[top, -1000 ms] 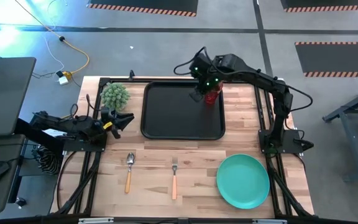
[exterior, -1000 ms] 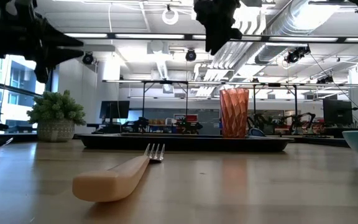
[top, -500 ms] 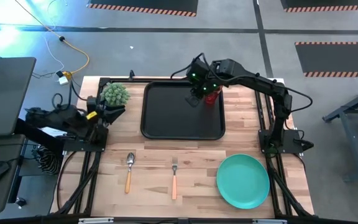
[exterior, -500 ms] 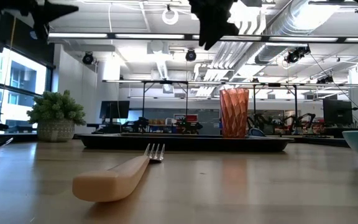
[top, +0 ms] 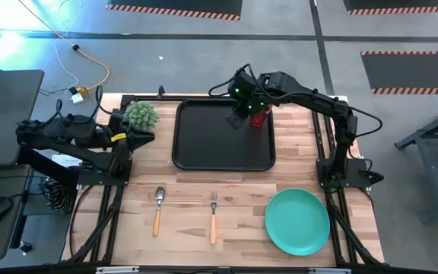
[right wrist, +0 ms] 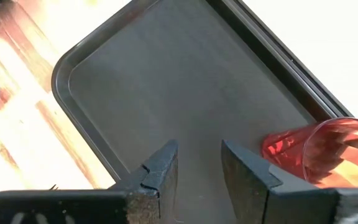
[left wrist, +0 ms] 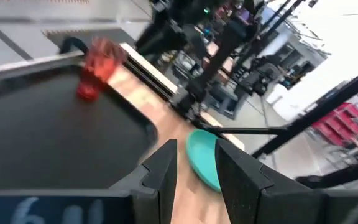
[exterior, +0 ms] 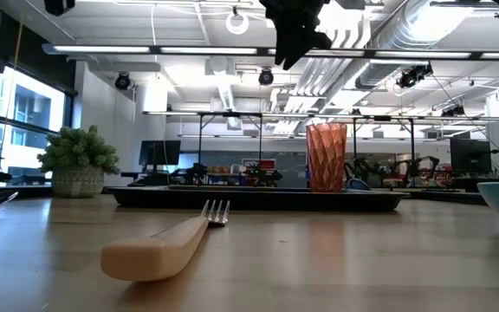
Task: Pick and place plate/cup/fork/spoon on tray
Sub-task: Put the yellow spoon on the black table tray
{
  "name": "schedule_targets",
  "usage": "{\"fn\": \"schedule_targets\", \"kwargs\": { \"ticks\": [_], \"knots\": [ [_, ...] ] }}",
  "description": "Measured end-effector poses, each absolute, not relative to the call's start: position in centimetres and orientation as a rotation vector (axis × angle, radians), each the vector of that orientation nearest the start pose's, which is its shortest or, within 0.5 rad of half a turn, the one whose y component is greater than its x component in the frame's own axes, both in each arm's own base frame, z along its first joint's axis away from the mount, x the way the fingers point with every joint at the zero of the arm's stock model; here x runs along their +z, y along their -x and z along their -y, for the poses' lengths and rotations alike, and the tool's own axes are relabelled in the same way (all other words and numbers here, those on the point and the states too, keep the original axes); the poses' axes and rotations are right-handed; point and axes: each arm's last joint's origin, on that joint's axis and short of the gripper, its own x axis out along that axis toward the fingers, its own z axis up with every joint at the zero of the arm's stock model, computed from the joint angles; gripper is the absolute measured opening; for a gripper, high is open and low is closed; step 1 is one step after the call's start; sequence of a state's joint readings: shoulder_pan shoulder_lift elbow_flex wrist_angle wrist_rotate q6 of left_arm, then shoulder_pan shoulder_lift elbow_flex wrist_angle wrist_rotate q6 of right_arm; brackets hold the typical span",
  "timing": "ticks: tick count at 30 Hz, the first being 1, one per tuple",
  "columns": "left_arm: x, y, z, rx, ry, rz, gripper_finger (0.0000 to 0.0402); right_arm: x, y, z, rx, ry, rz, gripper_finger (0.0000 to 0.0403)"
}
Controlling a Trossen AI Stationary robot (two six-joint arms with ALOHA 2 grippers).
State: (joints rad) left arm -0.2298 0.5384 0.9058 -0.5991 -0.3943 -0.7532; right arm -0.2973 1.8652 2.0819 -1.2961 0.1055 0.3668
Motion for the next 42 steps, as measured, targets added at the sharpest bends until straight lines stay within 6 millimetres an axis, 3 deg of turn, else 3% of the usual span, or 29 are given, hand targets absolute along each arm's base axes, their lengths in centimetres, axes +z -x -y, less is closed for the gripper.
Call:
{"fn": "schedule_targets", "kwargs": {
  "ticks": [4, 15, 24, 34, 42],
  "knots": [
    [36.4, -10.3, 1.4, 0.245, 0.753, -0.246, 0.0099, 38.2, -35.1, 11.2, -0.559, -0.427, -1.006, 0.0115],
    [32.4, -11.8, 2.0, 0.498, 0.957, -0.686, 0.0099, 38.2, -34.9, 11.7, -0.562, -0.418, -1.008, 0.0115],
    [30.6, -13.2, 3.0, 0.648, 1.016, -0.857, 0.0099, 38.2, -34.9, 11.7, -0.55, -0.4, -1.014, 0.0115],
    [29.2, -14.1, 4.7, 0.695, 1.058, -1.056, 0.0099, 38.2, -34.9, 11.7, -0.527, -0.363, -1.025, 0.0115],
    [28.6, -13.6, 5.8, 0.781, 1.124, -1.158, 0.0099, 38.2, -34.9, 11.7, -0.517, -0.347, -1.029, 0.0115]
  ]
}}
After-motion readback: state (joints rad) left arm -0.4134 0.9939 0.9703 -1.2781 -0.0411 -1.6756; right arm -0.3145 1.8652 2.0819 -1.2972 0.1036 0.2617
